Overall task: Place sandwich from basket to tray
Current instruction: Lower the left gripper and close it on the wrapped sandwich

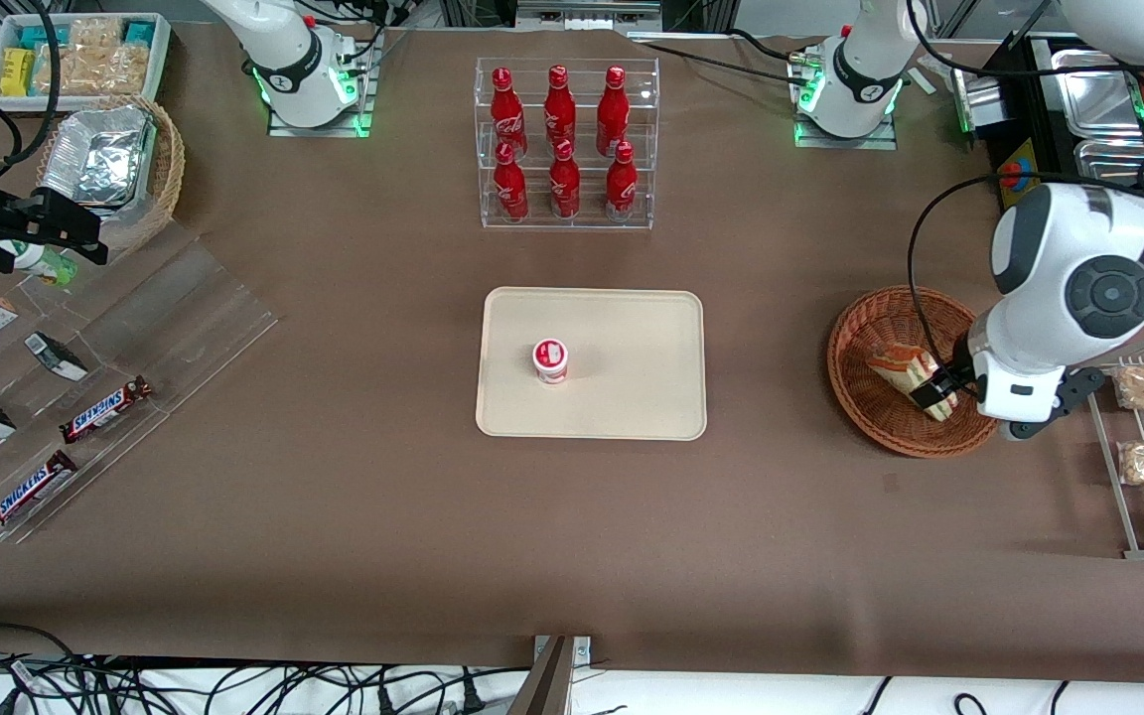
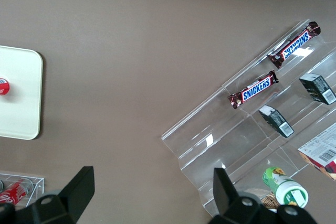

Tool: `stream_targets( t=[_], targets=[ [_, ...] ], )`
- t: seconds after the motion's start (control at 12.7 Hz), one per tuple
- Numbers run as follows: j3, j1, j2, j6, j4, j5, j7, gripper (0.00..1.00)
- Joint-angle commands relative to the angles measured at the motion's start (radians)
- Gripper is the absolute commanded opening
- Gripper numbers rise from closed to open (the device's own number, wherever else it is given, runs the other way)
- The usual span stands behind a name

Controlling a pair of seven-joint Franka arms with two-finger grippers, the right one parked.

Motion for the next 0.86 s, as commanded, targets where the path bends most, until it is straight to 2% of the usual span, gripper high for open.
stream_targets(
  t=[0.0,0.08,0.24,0.47,0.63,0.79],
  targets=[
    [-0.008,0.012,-0.03,0.083,-0.097,0.058,-0.099,1.0],
    [-0.009,0.012,-0.029,0.105,-0.118,0.099,-0.14,1.0],
    [-0.009,0.015,-0.024,0.187,-0.167,0.123,-0.226,1.0],
    [-0.008,0.015,-0.026,0.238,-0.223,0.138,-0.242,1.0],
    [-0.008,0.016,-0.026,0.248,-0.253,0.187,-0.251,1.0],
    [-0.008,0.017,-0.018,0.249,-0.26,0.204,-0.283,1.0]
  ],
)
